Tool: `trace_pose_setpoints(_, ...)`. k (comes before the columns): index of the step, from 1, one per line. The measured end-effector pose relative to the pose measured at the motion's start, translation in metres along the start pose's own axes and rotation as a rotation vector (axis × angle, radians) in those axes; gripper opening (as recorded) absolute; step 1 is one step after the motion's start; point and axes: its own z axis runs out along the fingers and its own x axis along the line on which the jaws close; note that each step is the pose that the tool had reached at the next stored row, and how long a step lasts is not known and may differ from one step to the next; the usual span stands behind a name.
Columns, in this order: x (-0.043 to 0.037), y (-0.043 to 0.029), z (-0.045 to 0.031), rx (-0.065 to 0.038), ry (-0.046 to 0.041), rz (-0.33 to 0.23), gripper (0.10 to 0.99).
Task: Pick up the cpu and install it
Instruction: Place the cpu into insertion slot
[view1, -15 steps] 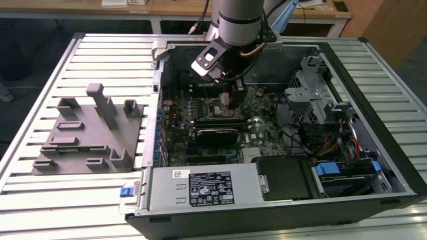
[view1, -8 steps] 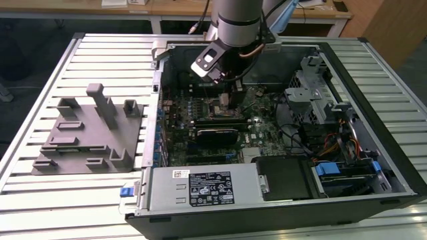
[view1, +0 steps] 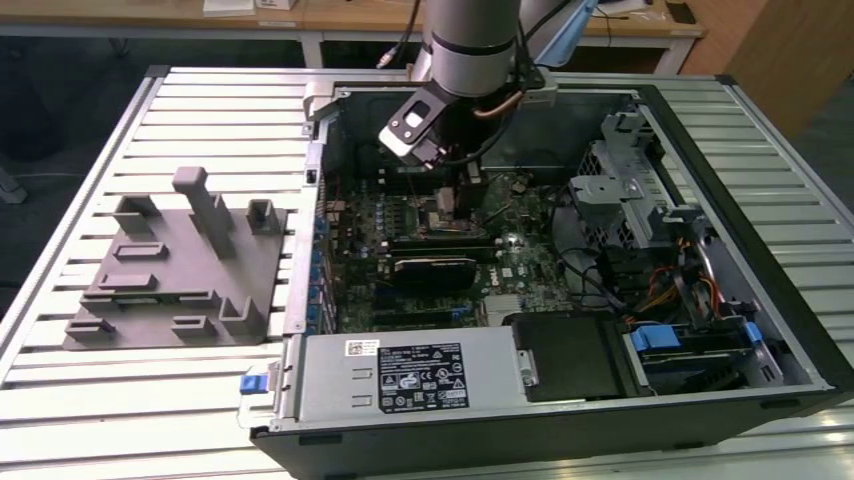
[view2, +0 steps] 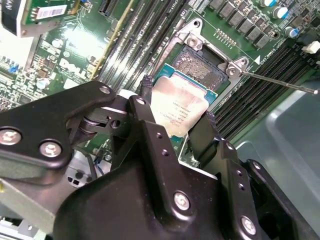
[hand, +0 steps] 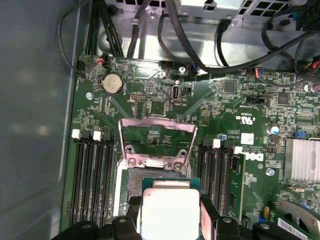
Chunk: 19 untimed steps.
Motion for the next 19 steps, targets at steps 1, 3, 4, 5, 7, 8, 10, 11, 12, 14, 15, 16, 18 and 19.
trace_pose_setpoints(1,0.0007,-0.0002,0.0011,0.0,0.0001,0.0,0.545)
trace_pose_setpoints(3,0.0021,-0.0004,0.0036,0.0,0.0001,0.0,0.545)
trace_pose_setpoints(4,0.0028,-0.0005,0.0051,0.0,0.0001,0.0,0.545)
trace_pose_setpoints(5,0.0034,-0.0006,0.0065,0.0,0.0001,0.0,0.545)
trace_pose_setpoints(7,0.0048,-0.0008,0.0092,0.0,0.0,0.0,0.545)
trace_pose_setpoints(8,0.0053,-0.0008,0.0103,0.0,0.0,0.0,0.545)
trace_pose_setpoints(10,0.0065,-0.0008,0.0124,0.0,0.0,0.0,0.545)
trace_pose_setpoints(11,0.0072,-0.0008,0.0133,0.0,-0.0001,0.0,0.545)
trace_pose_setpoints(12,0.0081,-0.0007,0.0142,0.0,-0.0001,0.0,0.545)
trace_pose_setpoints(14,0.0102,-0.0006,0.0162,0.0,0.0,0.0,0.545)
trace_pose_setpoints(15,0.0114,-0.0006,0.0172,0.0,-0.0001,0.0,0.545)
trace_pose_setpoints(16,0.0126,-0.0006,0.018,0.0,-0.0001,0.0,0.545)
trace_pose_setpoints(18,0.0149,-0.0004,0.0197,0.0,-0.0002,0.0,0.545)
trace_pose_setpoints(19,0.0156,-0.0005,0.0206,0.0,-0.0002,0.0,0.545)
